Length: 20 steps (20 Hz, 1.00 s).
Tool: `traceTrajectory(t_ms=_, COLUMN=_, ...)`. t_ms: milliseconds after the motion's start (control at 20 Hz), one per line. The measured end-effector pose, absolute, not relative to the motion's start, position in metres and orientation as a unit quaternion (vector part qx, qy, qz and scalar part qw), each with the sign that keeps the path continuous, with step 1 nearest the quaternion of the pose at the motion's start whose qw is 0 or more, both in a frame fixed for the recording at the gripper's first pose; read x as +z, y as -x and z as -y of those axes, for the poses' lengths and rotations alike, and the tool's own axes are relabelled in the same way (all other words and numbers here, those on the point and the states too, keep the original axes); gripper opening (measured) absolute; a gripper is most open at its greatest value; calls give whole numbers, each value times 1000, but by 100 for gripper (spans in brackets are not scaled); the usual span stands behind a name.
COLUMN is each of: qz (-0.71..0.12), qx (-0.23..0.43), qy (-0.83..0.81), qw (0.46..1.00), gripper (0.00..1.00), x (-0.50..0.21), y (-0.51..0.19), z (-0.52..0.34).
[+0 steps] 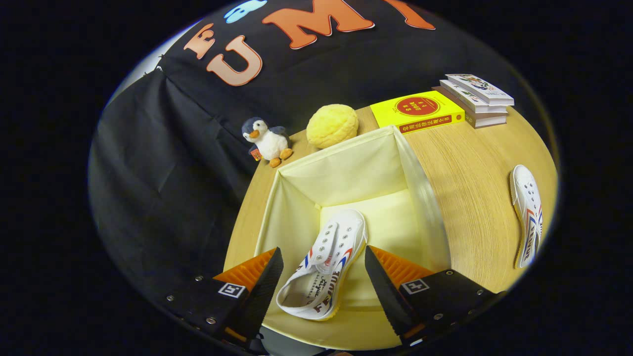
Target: Open the storage box then place both shoes into the box .Put the left shoe in first, then the right shoe, with the right side of both shoes facing outward in a uniform manner.
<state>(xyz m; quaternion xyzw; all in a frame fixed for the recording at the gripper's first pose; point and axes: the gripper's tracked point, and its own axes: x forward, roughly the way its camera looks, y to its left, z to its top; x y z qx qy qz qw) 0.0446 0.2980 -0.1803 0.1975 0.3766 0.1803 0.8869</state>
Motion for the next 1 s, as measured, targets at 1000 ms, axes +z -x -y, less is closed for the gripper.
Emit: traceTrajectory(t_ms=1000, qz=-302, qx=116, qy=-161, qw=932, gripper=98, x=-137, y=-50, z=-116)
